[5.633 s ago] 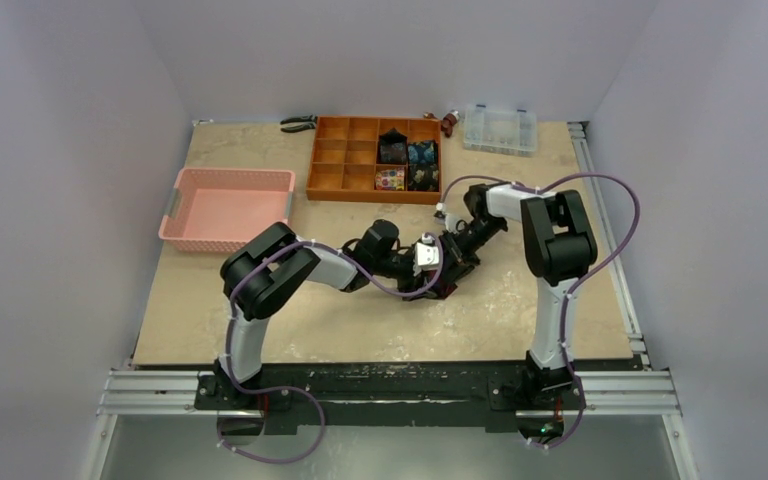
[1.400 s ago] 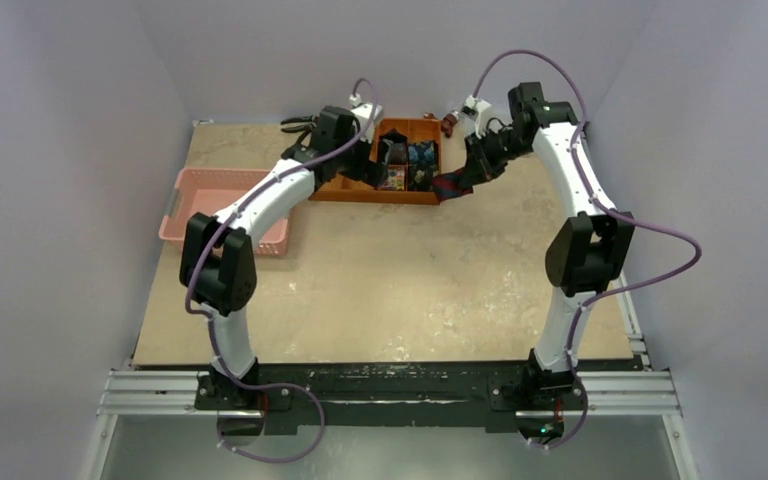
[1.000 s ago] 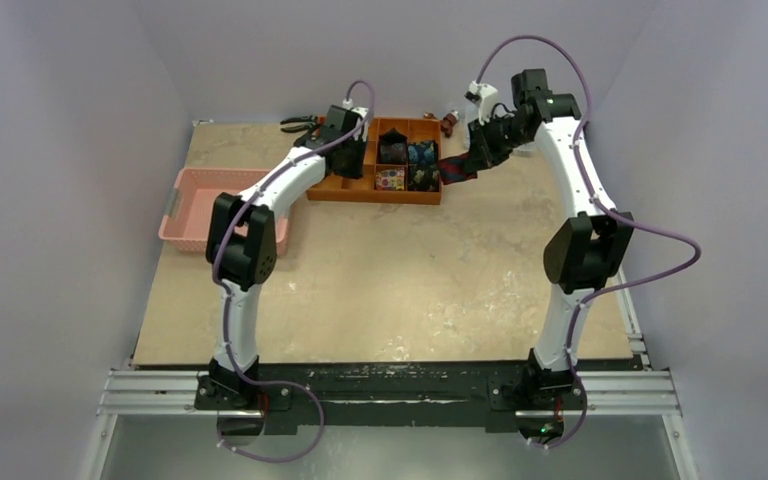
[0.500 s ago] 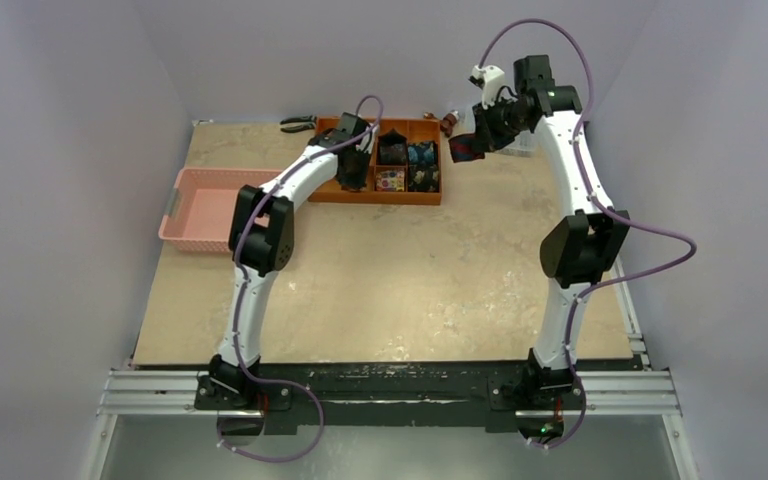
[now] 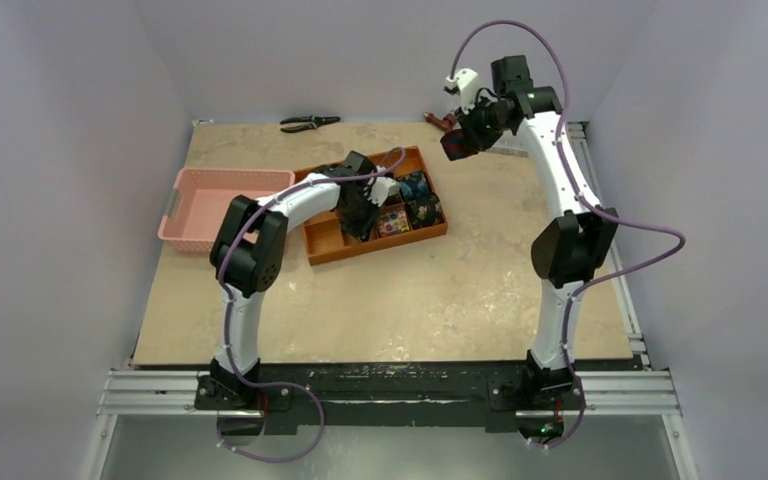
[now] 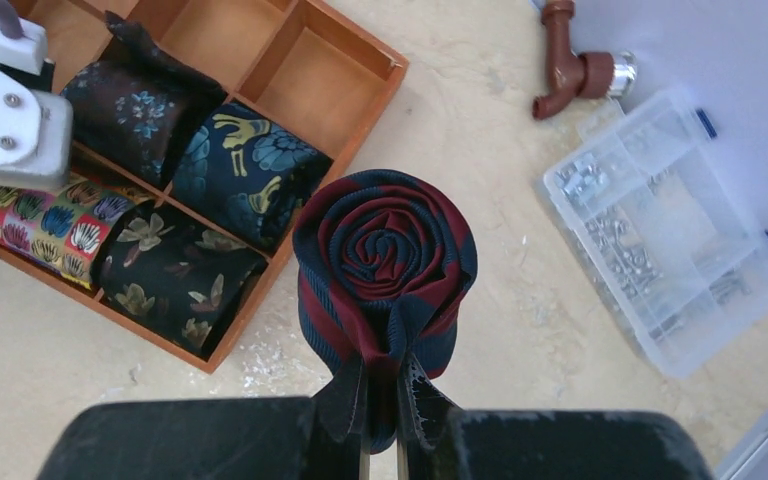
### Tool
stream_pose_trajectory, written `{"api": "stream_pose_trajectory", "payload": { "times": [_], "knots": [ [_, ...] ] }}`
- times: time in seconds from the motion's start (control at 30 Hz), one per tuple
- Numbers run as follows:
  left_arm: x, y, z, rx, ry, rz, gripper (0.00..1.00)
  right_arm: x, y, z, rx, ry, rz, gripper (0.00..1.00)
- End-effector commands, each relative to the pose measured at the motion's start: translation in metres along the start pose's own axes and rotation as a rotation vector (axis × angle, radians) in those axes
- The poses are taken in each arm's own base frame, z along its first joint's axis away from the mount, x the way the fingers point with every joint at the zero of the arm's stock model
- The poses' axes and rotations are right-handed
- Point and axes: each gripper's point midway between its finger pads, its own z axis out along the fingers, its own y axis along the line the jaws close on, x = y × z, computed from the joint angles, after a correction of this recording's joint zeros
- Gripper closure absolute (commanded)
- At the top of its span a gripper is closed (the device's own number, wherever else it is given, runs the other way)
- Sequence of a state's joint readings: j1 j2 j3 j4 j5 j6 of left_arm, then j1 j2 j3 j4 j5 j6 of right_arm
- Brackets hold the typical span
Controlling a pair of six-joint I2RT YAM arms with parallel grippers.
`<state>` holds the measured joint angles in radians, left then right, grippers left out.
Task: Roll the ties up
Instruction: Pick up the storage box at the center of the board.
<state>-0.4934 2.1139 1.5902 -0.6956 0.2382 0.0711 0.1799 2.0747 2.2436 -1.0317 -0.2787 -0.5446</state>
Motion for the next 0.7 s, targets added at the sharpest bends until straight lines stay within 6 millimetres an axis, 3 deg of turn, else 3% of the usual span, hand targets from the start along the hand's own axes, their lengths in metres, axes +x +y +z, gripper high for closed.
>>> {"api": "stream_pose_trajectory", "payload": {
  "times": [0.0, 0.17, 0.27, 0.33, 0.43, 0.53, 0.67],
  "knots": [
    [0.019, -0.041, -0.026, 0.206, 0.027, 0.101, 1.00, -0.025, 0.010, -0.011, 0.030, -0.038, -0.209, 1.00],
    [0.051, -0.065, -0.042, 0.339, 0.076, 0.185, 0.98, -0.031, 0.022, -0.004, 0.021, -0.028, -0.326, 1.00],
    [0.053, -0.078, -0.066, 0.439, -0.015, 0.186, 0.84, -0.033, 0.022, 0.006, 0.035, -0.018, -0.380, 1.00],
    [0.040, -0.082, -0.088, 0.493, -0.131, 0.168, 0.68, -0.036, 0.022, 0.014, 0.046, -0.014, -0.417, 1.00],
    [0.011, -0.080, -0.129, 0.520, -0.325, 0.145, 0.56, -0.038, 0.027, 0.027, 0.047, -0.001, -0.485, 1.00],
    [-0.012, -0.074, -0.164, 0.509, -0.451, 0.127, 0.51, -0.036, 0.038, 0.040, 0.024, 0.023, -0.592, 1.00],
    [-0.026, -0.054, -0.196, 0.490, -0.548, 0.037, 0.48, -0.029, 0.059, 0.053, -0.027, 0.051, -0.766, 1.00]
  ]
}}
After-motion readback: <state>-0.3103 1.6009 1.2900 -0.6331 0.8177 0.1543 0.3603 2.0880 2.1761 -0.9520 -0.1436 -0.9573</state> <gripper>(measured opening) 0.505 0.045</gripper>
